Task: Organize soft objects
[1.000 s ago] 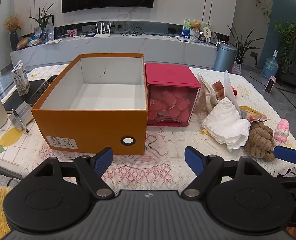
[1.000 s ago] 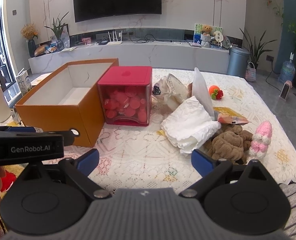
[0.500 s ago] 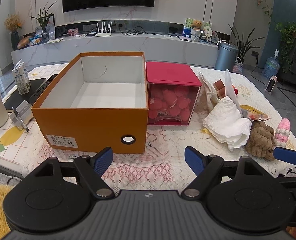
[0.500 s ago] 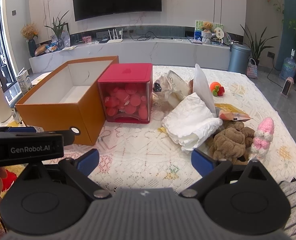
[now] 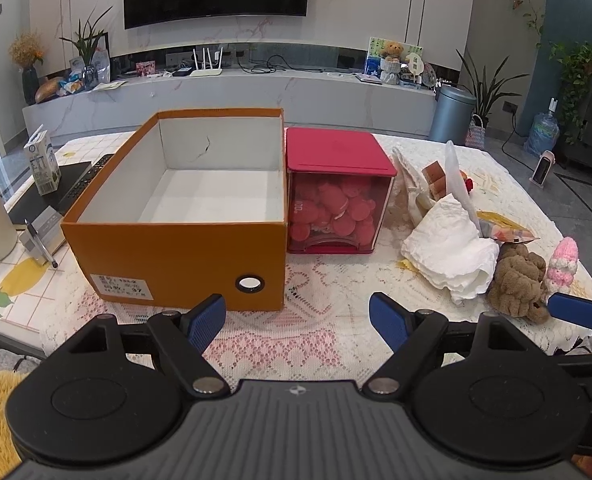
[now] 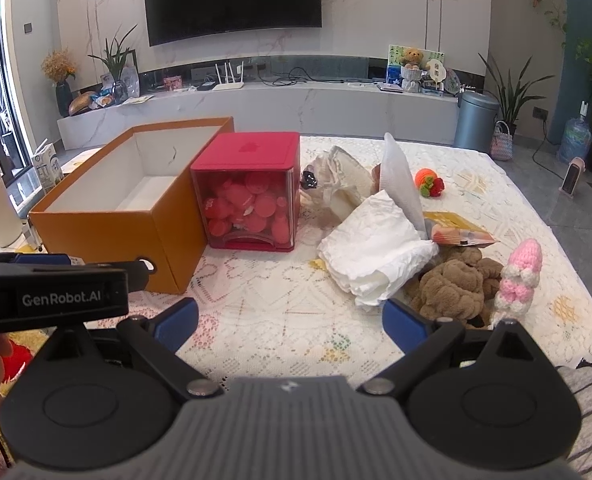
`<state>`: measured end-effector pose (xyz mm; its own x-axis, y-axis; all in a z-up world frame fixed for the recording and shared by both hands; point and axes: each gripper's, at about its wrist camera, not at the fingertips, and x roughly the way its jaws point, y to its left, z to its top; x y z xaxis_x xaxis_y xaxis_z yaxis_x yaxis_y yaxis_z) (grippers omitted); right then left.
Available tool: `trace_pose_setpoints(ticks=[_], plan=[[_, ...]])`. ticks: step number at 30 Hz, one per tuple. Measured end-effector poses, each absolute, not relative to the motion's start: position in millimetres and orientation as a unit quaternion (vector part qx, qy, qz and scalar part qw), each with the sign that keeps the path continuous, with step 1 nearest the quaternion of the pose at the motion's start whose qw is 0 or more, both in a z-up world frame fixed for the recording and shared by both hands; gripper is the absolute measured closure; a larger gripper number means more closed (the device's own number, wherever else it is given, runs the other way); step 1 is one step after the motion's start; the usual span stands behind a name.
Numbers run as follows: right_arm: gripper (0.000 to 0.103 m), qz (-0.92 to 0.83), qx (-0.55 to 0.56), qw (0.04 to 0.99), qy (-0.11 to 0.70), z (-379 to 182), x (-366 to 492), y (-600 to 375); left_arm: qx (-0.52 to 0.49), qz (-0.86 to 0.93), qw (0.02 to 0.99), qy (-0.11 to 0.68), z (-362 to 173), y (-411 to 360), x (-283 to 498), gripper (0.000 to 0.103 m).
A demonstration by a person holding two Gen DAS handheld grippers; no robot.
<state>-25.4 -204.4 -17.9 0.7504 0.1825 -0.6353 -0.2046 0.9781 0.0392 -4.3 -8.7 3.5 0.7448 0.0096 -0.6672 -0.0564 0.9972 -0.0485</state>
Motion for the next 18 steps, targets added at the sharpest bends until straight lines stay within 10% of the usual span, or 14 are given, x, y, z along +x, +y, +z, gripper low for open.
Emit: trace_pose_setpoints(ticks=[18], plan=[[0.006, 0.073, 0.009, 0.943, 0.324, -3.8, -18.3, -237.2, 0.012, -0.010, 0.943, 0.332, 25.4, -51.1, 15.7, 0.009]])
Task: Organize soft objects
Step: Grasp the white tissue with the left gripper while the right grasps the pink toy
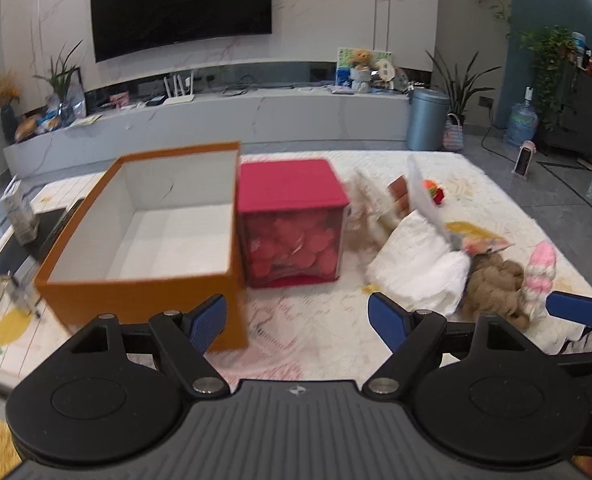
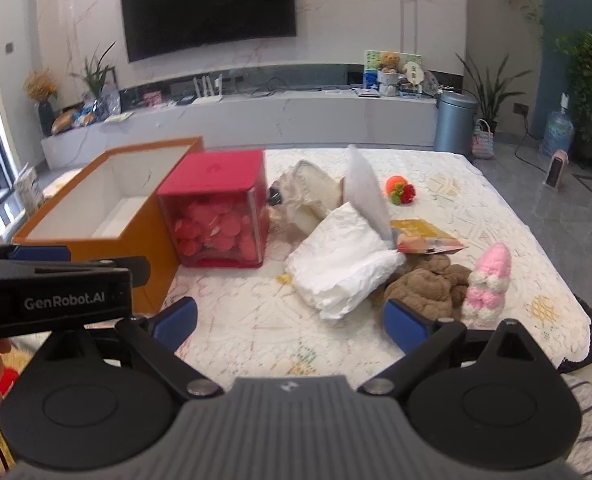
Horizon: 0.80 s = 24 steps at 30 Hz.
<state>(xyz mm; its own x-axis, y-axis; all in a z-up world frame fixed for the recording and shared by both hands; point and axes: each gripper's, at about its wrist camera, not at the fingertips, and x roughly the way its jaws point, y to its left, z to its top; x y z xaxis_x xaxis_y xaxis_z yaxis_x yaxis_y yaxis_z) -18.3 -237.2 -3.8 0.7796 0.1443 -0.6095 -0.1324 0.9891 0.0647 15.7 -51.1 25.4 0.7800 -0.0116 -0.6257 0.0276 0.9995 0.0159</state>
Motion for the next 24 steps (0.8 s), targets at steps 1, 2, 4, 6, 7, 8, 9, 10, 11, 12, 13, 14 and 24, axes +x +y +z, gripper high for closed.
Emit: trace_pose_setpoints(ticks=[1, 2, 4, 6, 7, 8, 9, 10, 11, 12, 13, 14, 24], plan=[[0.006, 0.066, 0.014, 0.945, 0.321, -1.0, -16.9, -242.4, 0.016, -0.008, 0.945, 0.327, 28.3, -56.7, 18.9, 0.009], [0.006, 0.058, 0.017, 0.946, 0.319, 1.9, -15.4, -247.8, 0.022, -0.011, 0.947, 0.321, 30.9, -62.7, 22.6, 0.009], [0.005, 0.038, 0.020, 0.948, 0.316, 7.5, -11.8, -259.8, 0.033, -0.024, 0.948, 0.314, 35.9, -74.3, 31.0, 0.009], [0.005, 0.015, 0.021, 0.949, 0.314, 11.4, -8.6, -273.5, 0.036, -0.040, 0.948, 0.314, 38.5, -84.5, 40.4, 0.009], [0.005, 0.005, 0.022, 0.950, 0.313, 12.9, -7.6, -281.2, 0.037, -0.050, 0.947, 0.314, 38.9, -89.4, 45.4, 0.009], [0.005, -0.004, 0.025, 0.950, 0.312, 14.2, -5.8, -290.3, 0.038, -0.061, 0.946, 0.317, 38.3, -94.0, 51.1, 0.009], [0.004, -0.013, 0.029, 0.949, 0.312, 15.6, -3.8, -299.5, 0.040, -0.074, 0.944, 0.320, 37.0, -98.8, 57.3, 0.009], [0.003, -0.022, 0.034, 0.949, 0.312, 16.8, -1.3, -309.5, 0.041, -0.086, 0.941, 0.324, 34.8, -103.5, 63.3, 0.009], [0.003, -0.033, 0.040, 0.949, 0.312, 17.9, 1.0, -319.4, 0.041, -0.095, 0.939, 0.328, 31.1, -108.7, 70.1, 0.009], [0.003, -0.045, 0.046, 0.948, 0.313, 18.5, 4.1, -328.7, 0.046, -0.107, 0.936, 0.332, 27.3, -114.3, 76.3, 0.008], [0.003, -0.052, 0.048, 0.945, 0.318, 18.6, 9.3, -337.5, 0.052, -0.120, 0.933, 0.336, 23.0, -120.7, 82.0, 0.008], [0.003, -0.054, 0.046, 0.943, 0.326, 18.5, 14.8, -344.4, 0.058, -0.132, 0.929, 0.340, 18.0, -126.2, 88.5, 0.008], [0.003, -0.006, 0.075, 0.915, 0.397, -6.1, 79.7, -372.1, 0.123, -0.265, 0.869, 0.398, -43.6, -159.7, 138.7, 0.008]])
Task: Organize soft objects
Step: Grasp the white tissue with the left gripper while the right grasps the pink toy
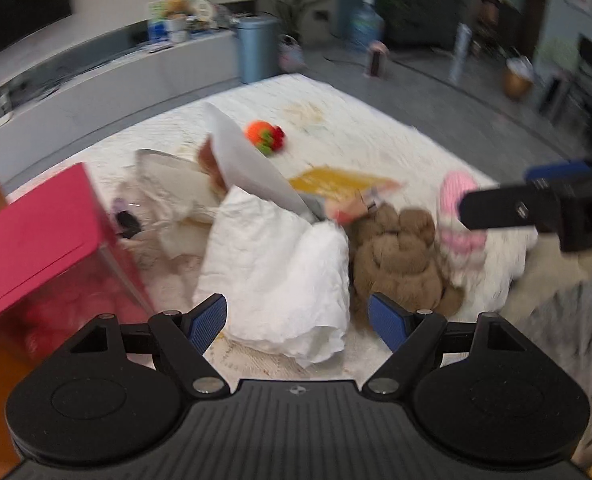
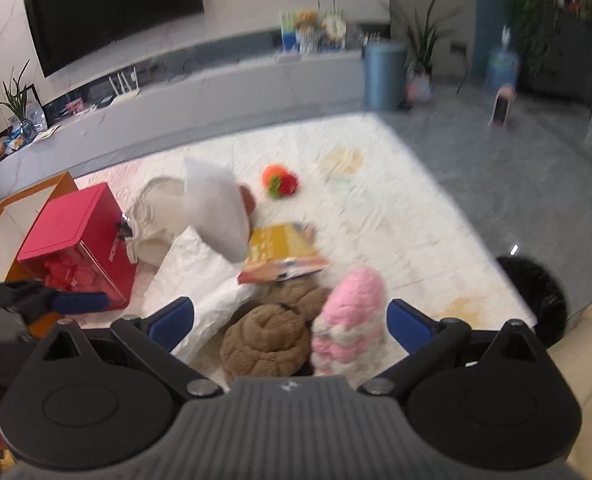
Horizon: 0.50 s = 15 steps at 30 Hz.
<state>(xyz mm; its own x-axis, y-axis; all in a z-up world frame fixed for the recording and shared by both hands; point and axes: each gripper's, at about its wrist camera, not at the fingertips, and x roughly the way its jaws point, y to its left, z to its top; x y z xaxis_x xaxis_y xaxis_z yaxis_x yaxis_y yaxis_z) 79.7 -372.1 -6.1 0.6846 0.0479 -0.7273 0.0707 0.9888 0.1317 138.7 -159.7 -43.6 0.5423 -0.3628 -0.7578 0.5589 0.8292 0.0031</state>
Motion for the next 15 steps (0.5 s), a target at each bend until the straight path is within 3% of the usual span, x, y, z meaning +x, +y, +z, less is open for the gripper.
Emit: trace_pose_setpoints(ticks=[3, 15], plan=[[0.003, -0.050, 0.066, 0.901, 0.426, -20.8, 96.5, -370.5, 0.132, -0.262, 0.875, 0.385, -62.3, -161.8, 144.8, 0.009], [0.003, -0.079, 0.085, 0.903, 0.413, -54.2, 105.0, -369.9, 0.167, -0.304, 0.849, 0.399, -102.4, -177.0, 169.0, 0.008]])
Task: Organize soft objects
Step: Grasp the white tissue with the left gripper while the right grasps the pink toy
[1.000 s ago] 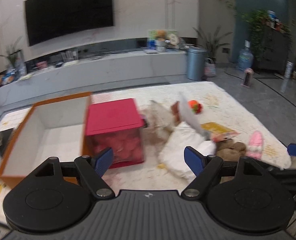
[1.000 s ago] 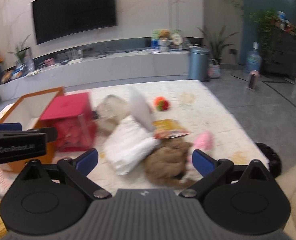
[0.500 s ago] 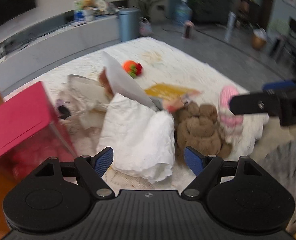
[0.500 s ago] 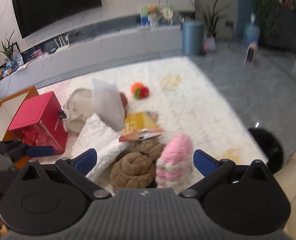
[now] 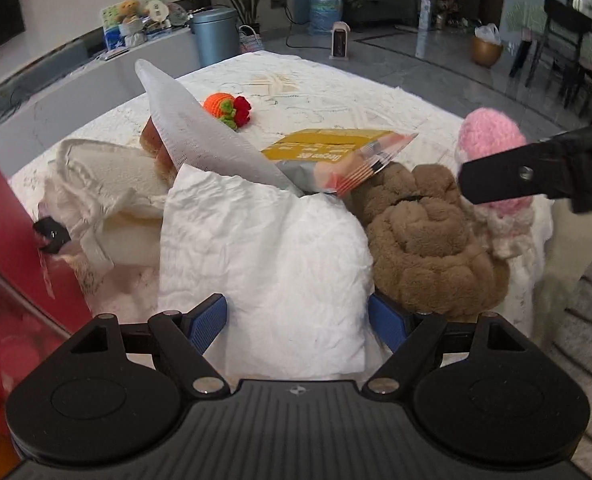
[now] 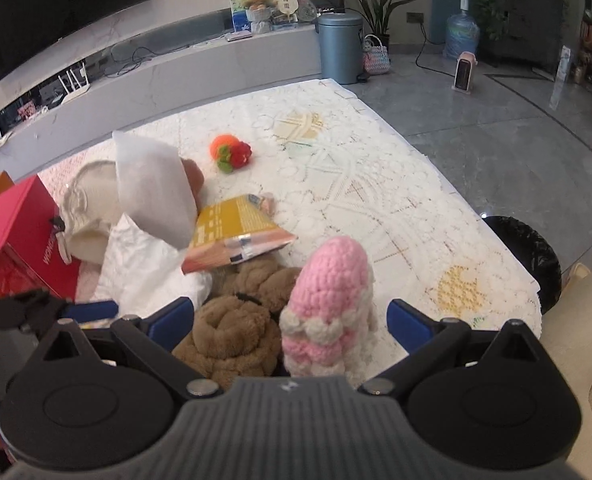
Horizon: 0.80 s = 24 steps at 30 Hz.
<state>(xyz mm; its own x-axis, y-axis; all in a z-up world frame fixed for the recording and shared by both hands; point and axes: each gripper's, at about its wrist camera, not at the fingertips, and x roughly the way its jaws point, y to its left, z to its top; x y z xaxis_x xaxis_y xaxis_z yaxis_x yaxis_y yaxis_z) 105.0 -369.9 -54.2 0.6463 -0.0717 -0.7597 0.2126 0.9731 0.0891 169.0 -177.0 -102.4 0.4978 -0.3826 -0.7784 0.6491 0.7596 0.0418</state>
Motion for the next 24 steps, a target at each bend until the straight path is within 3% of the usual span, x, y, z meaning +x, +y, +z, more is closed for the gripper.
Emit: trace_pose_setpoints(ticks=[3, 6, 11, 15, 17, 19, 21, 22, 24], plan=[[0.003, -0.062, 0.105, 0.902, 0.414, -56.4, 103.4, -371.4, 0.136, -0.308, 0.846, 0.413, -104.2, -169.0, 180.3, 0.008], [0.003, -0.051, 0.090, 0.902, 0.419, -55.1, 102.3, -368.5, 0.099, -0.316, 0.844, 0.421, -104.5, -155.5, 186.0, 0.016], [0.003, -0.078, 0.045, 0.903, 0.420, -50.5, 103.2, -373.6, 0.062, -0.337, 0.838, 0.425, -101.3, -136.4, 190.6, 0.048], [0.003, -0.134, -0.004, 0.888, 0.440, -58.7, 115.7, -380.7, 0.012, -0.329, 0.836, 0.438, -103.9, -120.2, 200.6, 0.058], [0.003, -0.141, -0.001, 0.881, 0.451, -65.1, 122.8, -385.8, -0.010, -0.327, 0.836, 0.441, -101.9, -118.0, 202.1, 0.078], [0.003, -0.132, 0.034, 0.879, 0.457, -70.7, 126.9, -393.5, -0.047, -0.322, 0.831, 0.450, -103.5, -110.1, 206.7, 0.087], [0.003, -0.124, 0.057, 0.879, 0.457, -75.4, 129.6, -397.4, -0.069, -0.316, 0.830, 0.454, -105.7, -104.8, 210.4, 0.089], [0.005, -0.121, 0.060, 0.879, 0.458, -76.8, 130.5, -398.3, -0.069, -0.316, 0.831, 0.452, -105.1, -104.8, 209.9, 0.091], [0.027, -0.105, 0.069, 0.881, 0.457, -77.5, 131.3, -397.6, -0.052, -0.318, 0.838, 0.440, -103.2, -109.3, 205.2, 0.092]])
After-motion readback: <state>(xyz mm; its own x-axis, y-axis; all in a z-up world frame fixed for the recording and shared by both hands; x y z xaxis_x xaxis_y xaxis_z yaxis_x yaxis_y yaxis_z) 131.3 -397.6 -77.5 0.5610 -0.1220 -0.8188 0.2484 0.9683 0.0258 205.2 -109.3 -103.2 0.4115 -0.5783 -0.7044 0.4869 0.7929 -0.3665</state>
